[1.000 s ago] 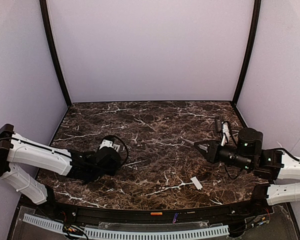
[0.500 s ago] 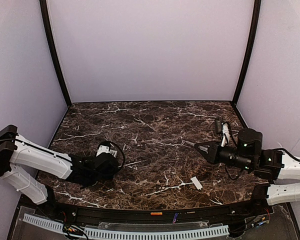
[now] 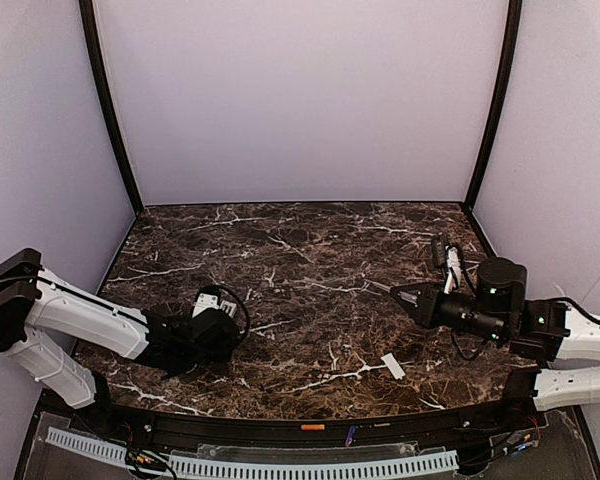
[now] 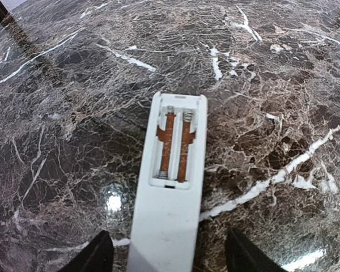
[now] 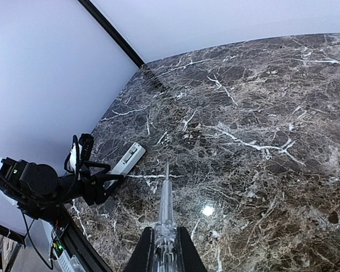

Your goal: Unload the batteries from the remote control

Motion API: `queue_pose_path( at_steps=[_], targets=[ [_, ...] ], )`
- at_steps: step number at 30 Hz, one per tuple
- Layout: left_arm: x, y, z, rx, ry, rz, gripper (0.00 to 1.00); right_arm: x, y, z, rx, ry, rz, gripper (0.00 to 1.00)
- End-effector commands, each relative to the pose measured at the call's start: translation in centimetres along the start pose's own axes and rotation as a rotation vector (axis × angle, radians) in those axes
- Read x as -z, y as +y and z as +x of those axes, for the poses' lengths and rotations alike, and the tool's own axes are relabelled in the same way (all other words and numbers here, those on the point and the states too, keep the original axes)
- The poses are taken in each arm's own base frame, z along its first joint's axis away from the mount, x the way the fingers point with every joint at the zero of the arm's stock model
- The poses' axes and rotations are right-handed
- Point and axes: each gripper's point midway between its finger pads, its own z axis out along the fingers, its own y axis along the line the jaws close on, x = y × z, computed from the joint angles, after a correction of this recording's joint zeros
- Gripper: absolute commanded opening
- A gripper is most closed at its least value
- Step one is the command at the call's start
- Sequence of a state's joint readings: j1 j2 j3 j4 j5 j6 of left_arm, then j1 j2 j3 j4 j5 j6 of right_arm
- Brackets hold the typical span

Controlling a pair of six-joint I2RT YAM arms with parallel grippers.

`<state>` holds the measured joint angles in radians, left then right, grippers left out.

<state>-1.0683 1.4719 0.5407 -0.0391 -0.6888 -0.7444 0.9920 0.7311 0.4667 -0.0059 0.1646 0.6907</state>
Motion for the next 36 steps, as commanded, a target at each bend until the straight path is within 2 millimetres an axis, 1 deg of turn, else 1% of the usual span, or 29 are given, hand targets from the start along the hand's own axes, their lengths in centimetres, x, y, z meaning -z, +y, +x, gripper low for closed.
queue_pose_path(
  at_steps=[1,2,4,5,7,8,9,10,11,12,13,16,18,19,20,21,22,23,24,25,26,27,28,29,30,31,32,36],
  targets=[
    [0.3,0.7,-0.3,-0.025,0.011,-0.034,0.72,0.1,-0.4,-0.2,-0.008,-0.021,0.012,0.0],
    [0.5,0.7,-0.5,-0.038,0.007,-0.033,0.76,0.2,-0.4,-0.3,-0.008,-0.024,0.011,0.0],
    [0.9,0.8,-1.2,-0.067,-0.003,-0.037,0.79,0.2,-0.7,0.1,-0.004,-0.007,0.027,0.0],
    [1.1,0.9,-1.5,-0.08,-0.01,-0.038,0.79,0.3,-0.7,0.1,-0.003,-0.006,0.026,0.0],
    [2.0,0.8,-2.8,-0.105,-0.045,-0.019,0.8,0.3,-0.8,0.1,-0.002,-0.005,0.029,0.0],
    [2.3,0.8,-3.2,-0.147,-0.055,-0.012,0.8,0.4,-0.8,0.1,0.001,-0.007,0.028,0.0],
    [2.9,0.6,-4.2,-0.145,-0.082,0.007,0.8,0.4,-0.8,0.1,0.003,-0.007,0.028,0.0],
    [3.2,0.5,-4.6,-0.19,-0.097,0.016,0.8,0.5,-0.9,0.1,0.006,-0.006,0.031,0.0],
    [3.8,0.0,-5.6,-0.189,-0.126,0.051,0.79,0.5,-0.9,0.1,0.01,-0.005,0.032,0.0],
    [4.3,-0.6,-6.3,-0.235,-0.157,0.084,0.78,0.5,-0.9,0.2,0.014,-0.002,0.034,0.0],
    [5.1,-1.3,-6.9,-0.242,-0.175,0.143,0.76,0.6,-0.8,0.1,0.016,-0.002,0.033,0.0],
    [7.3,-3.7,-8.8,-0.33,-0.267,0.3,0.73,0.7,-0.5,0.2,0.033,0.012,0.021,0.0],
    [9.0,-5.5,-9.2,-0.385,-0.306,0.431,0.72,0.7,-0.1,0.4,0.053,0.032,0.003,0.0],
    [9.7,-6.0,-9.5,-0.401,-0.327,0.469,0.77,0.7,0.1,0.6,0.065,0.047,-0.008,0.0],
    [10.5,-7.0,-9.6,-0.447,-0.352,0.527,0.74,0.7,0.4,0.7,0.076,0.061,-0.02,0.0],
    [11.1,-7.4,-9.8,-0.471,-0.372,0.553,0.72,0.7,0.8,0.8,0.087,0.077,-0.037,0.0],
    [11.9,-8.4,-9.8,-0.518,-0.399,0.603,0.71,0.8,1.5,1.0,0.097,0.099,-0.068,0.0],
    [12.3,-8.8,-9.8,-0.564,-0.419,0.623,0.7,0.7,2.0,1.3,0.108,0.118,-0.092,0.0],
    [13.1,-9.7,-9.9,-0.584,-0.443,0.668,0.7,0.7,2.5,1.6,0.117,0.143,-0.119,0.0],
    [13.4,-10.2,-9.8,-0.625,-0.463,0.684,0.7,0.7,3.1,1.8,0.126,0.166,-0.145,0.0],
    [14.2,-11.0,-10.0,-0.641,-0.489,0.729,0.7,0.6,3.6,2.2,0.134,0.194,-0.17,0.0],
    [14.5,-11.5,-9.9,-0.676,-0.509,0.747,0.7,0.5,4.1,2.5,0.139,0.223,-0.192,0.0],
    [15.6,-12.3,-10.1,-0.687,-0.541,0.794,0.7,0.4,4.5,2.9,0.145,0.252,-0.209,0.0],
    [15.7,-12.8,-9.9,-0.715,-0.551,0.809,0.7,0.3,4.9,3.2,0.146,0.283,-0.227,0.0],
    [16.4,-13.7,-10.0,-0.729,-0.568,0.846,0.7,0.1,5.2,3.7,0.147,0.314,-0.241,0.0],
    [16.7,-14.0,-10.1,-0.751,-0.582,0.855,0.7,0.0,5.6,4.0,0.146,0.342,-0.256,0.0],
    [17.0,-14.7,-10.3,-0.761,-0.59,0.868,0.68,-0.2,5.8,4.4,0.143,0.37,-0.265,0.0],
    [18.2,-17.3,-9.5,-0.851,-0.607,0.963,0.63,-0.9,7.1,5.4,0.141,0.434,-0.316,0.0]
  ],
)
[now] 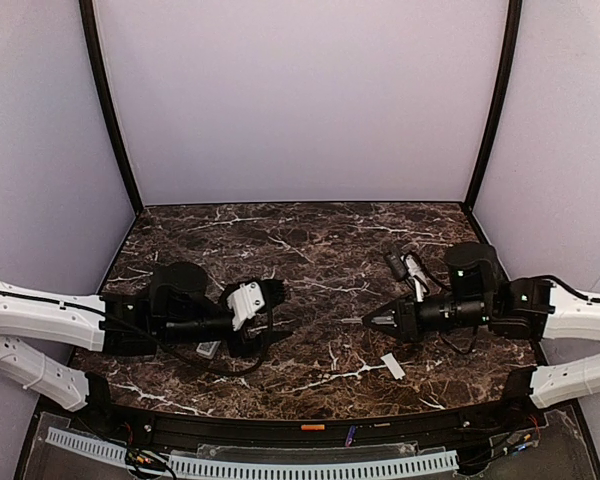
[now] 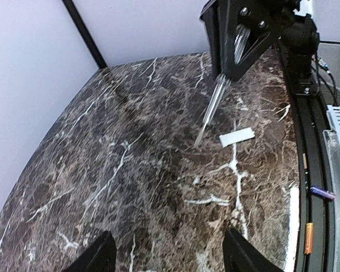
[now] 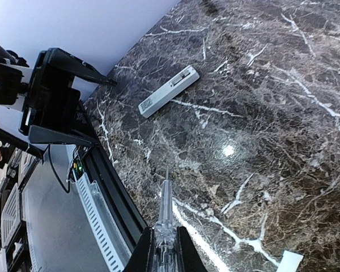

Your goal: Unload the batteries from the remote control

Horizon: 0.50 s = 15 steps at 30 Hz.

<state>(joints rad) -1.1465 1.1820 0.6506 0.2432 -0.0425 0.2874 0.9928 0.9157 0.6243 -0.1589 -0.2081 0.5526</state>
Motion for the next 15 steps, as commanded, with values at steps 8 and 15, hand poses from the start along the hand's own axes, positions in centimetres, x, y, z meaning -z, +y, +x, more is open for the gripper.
queue_pose_path(
  at_steps=[8,15],
  targets=[
    [-2.7,-4.7,-4.5,-0.128,-0.132,0.231,0.56,-2.5,4.3,0.9,0.061,0.152,-0.167,0.0],
    [-4.2,-6.4,-4.2,-0.13,-0.114,0.297,0.45,-3.4,5.1,1.0,0.079,0.177,-0.184,0.0]
  ],
)
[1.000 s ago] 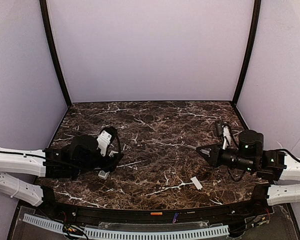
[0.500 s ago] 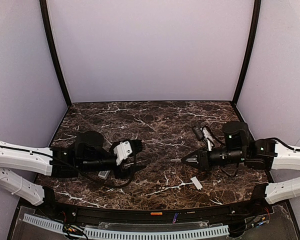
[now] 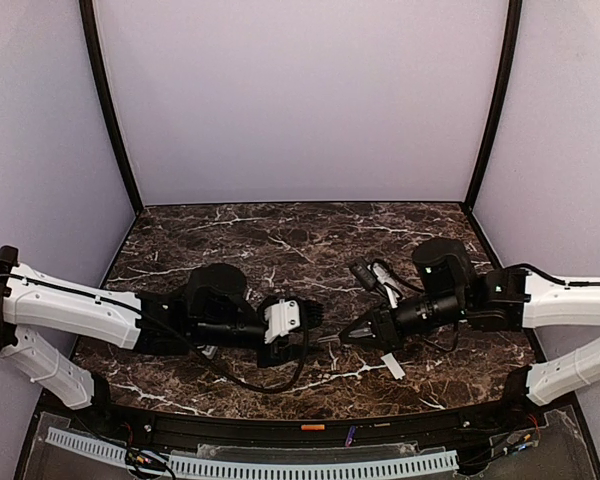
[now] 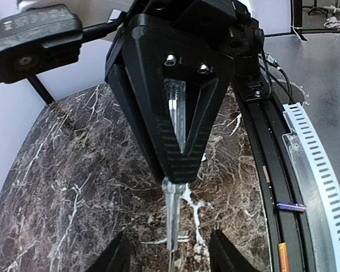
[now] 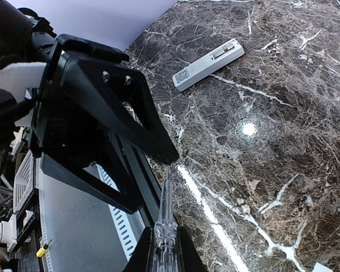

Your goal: Unload the batteries from the remote control

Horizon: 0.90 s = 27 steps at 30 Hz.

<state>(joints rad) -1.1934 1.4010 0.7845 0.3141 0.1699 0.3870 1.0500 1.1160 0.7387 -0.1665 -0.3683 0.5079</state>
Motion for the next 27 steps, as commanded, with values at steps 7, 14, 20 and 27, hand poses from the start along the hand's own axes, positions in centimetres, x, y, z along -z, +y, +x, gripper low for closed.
queue_pose_path(
  at_steps=[7,14,20,27],
  targets=[
    [-1.7,-0.7,-1.1,-0.009,-0.021,0.039,0.31,-0.7,2.1,-0.8,0.048,0.01,-0.061,0.0],
    [-2.0,-0.4,-1.3,-0.004,-0.025,0.023,0.07,-1.1,2.2,-0.7,0.047,0.019,-0.065,0.0],
    [-2.0,-0.2,-1.1,0.012,-0.022,0.008,0.0,-1.3,2.0,-0.8,0.047,0.014,-0.052,0.0],
    [-1.3,0.3,-0.4,0.057,-0.017,-0.043,0.0,-1.0,0.2,-2.1,0.062,-0.056,0.063,0.87]
  ],
)
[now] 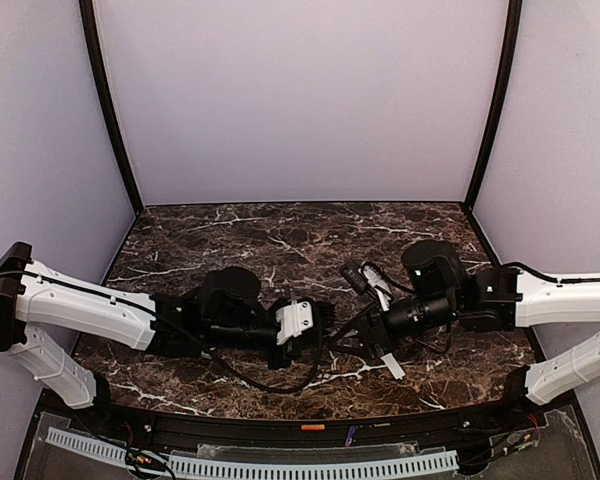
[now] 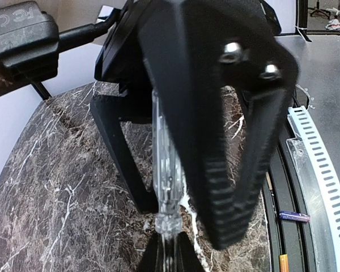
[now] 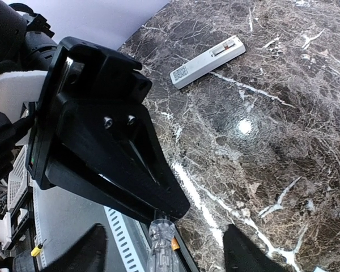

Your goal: Unload the batteries from the remote control

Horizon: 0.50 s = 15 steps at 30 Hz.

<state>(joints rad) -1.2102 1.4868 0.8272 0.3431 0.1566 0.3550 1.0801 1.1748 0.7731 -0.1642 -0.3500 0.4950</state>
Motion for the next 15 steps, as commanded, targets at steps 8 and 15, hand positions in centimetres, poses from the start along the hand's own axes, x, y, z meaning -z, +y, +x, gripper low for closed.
queue_pose_path(
  at_steps=[8,15],
  targets=[
    [2.2,4.3,2.4,0.194,0.046,-0.299,0.0,6.1,-8.0,-6.8,0.035,-0.366,0.543,0.99],
    [2.8,9.8,7.1,0.449,0.168,-0.529,0.0,10.2,-13.4,-6.8,0.007,-0.538,0.805,0.99]
  ],
)
